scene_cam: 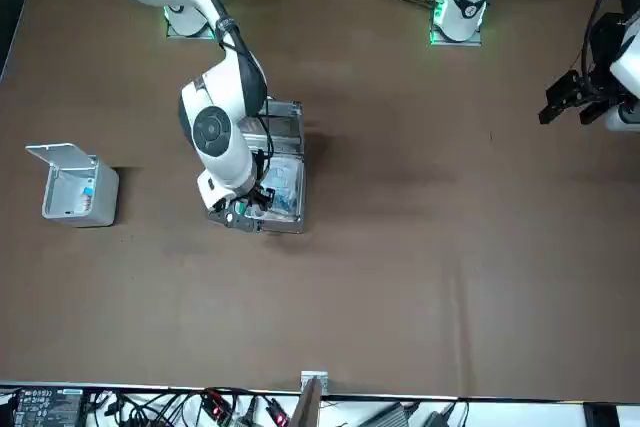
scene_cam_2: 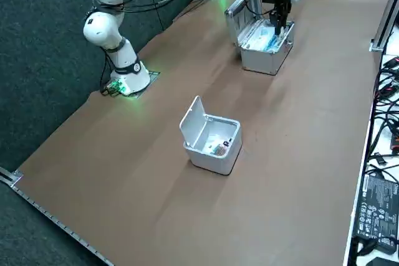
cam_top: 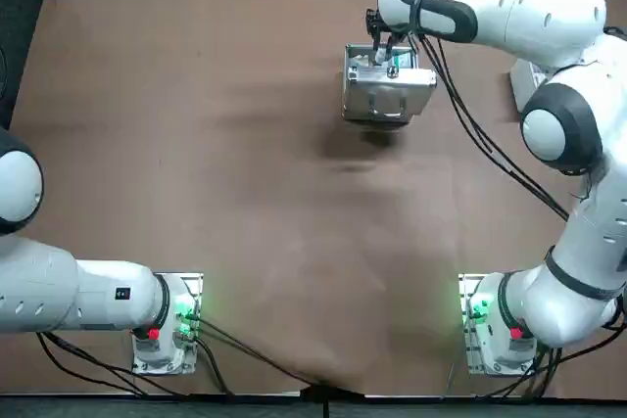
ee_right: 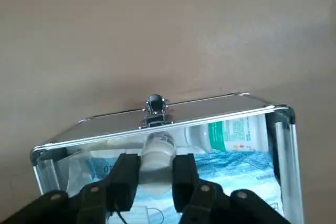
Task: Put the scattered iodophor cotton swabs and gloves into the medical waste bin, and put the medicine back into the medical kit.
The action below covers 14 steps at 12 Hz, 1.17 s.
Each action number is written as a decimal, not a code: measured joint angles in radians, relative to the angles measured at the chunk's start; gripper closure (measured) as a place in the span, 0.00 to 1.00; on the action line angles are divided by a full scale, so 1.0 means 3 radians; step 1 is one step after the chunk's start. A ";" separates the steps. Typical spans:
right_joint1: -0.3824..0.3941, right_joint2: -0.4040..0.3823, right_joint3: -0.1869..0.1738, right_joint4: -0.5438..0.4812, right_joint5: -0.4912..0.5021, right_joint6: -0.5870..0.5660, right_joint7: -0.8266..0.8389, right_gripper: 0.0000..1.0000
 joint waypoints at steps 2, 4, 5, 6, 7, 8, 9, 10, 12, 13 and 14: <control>0.0000 0.0029 0.0000 0.0001 0.0000 0.0032 0.0000 0.63; -0.0001 0.0072 -0.0001 0.0000 0.0000 0.0117 0.0000 0.63; -0.0004 0.0088 -0.0002 0.0000 0.0000 0.0139 0.0000 0.62; -0.0009 0.0096 -0.0002 0.0000 0.0000 0.0143 0.0000 0.62; -0.0014 0.0098 -0.0003 0.0001 0.0000 0.0148 0.0000 0.55; -0.0020 0.0098 -0.0007 0.0003 0.0000 0.0153 -0.0002 0.44; -0.0023 0.0098 -0.0013 0.0010 0.0000 0.0155 -0.0003 0.33; -0.0025 0.0098 -0.0018 0.0021 0.0000 0.0155 -0.0003 0.22; -0.0041 0.0081 -0.0030 0.0072 0.0000 0.0154 -0.0004 0.00; -0.0061 0.0051 -0.0031 0.0092 0.0000 0.0145 -0.0004 0.00; -0.0090 0.0006 -0.0033 0.0110 0.0000 0.0108 -0.0014 0.00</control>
